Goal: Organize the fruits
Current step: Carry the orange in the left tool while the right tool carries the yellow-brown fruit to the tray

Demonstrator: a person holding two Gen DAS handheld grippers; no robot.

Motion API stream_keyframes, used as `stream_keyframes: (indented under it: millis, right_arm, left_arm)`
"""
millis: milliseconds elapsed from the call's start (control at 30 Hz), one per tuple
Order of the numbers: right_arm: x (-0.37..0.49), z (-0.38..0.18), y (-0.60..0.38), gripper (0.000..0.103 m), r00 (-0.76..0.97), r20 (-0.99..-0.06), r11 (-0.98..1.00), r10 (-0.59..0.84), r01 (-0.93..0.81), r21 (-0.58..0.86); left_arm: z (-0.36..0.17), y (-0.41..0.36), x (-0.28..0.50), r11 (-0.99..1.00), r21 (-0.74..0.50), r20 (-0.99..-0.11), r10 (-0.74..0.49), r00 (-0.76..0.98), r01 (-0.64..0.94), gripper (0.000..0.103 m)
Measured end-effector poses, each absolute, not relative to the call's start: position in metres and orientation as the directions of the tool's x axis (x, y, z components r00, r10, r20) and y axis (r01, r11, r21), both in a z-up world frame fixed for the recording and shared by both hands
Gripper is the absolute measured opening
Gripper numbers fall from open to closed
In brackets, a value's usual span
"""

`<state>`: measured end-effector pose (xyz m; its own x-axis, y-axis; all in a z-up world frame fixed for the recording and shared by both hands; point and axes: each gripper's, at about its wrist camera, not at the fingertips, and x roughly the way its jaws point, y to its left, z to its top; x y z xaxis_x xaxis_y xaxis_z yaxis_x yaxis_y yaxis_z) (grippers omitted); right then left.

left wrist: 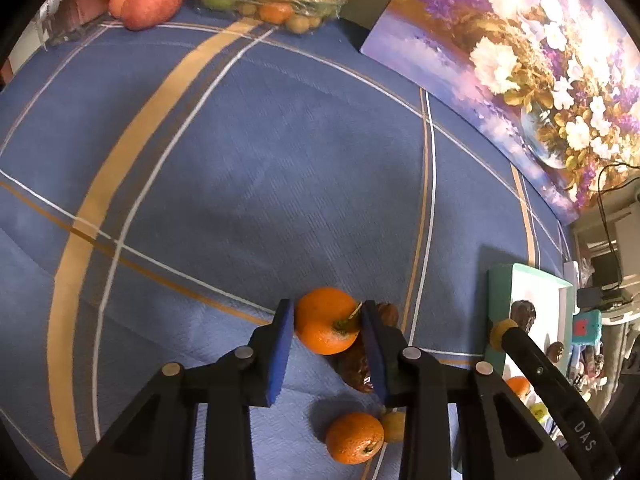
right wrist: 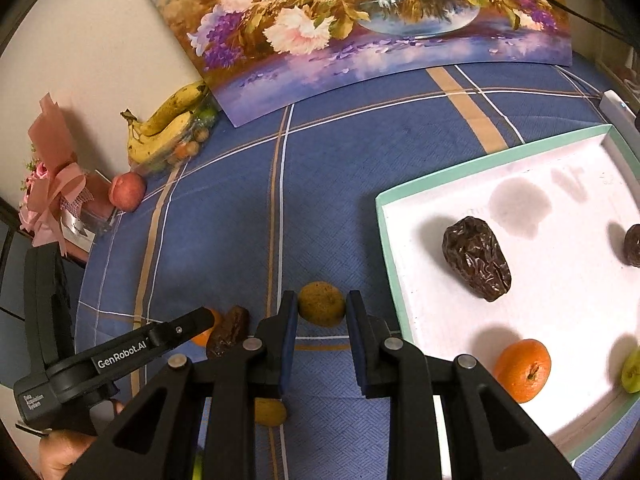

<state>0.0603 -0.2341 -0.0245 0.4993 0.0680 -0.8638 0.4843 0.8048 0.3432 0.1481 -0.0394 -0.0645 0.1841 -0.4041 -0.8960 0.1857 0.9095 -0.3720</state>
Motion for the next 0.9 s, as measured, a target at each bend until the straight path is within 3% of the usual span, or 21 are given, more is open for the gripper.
stream_keyframes:
  millis: [433, 900]
  right_arm:
    - [0.033, -0.012, -0.274, 0.026, 0.493, -0.87, 0.742, -0.026, 0.592, 0.313]
    - [-0.021, 0.0, -0.34, 0.026, 0.422, -0.884, 0.645, -0.198, 0.736, 0.207]
  left_arm:
    - [-0.015, -0.033, 0.14, 0.887, -0.405, -0.843, -0.456, 0.286, 0.222, 0.036]
    - [0.021, -0.099, 0.102, 0.798, -0.431, -0.793, -0.558, 0.244, 0.422, 0.036]
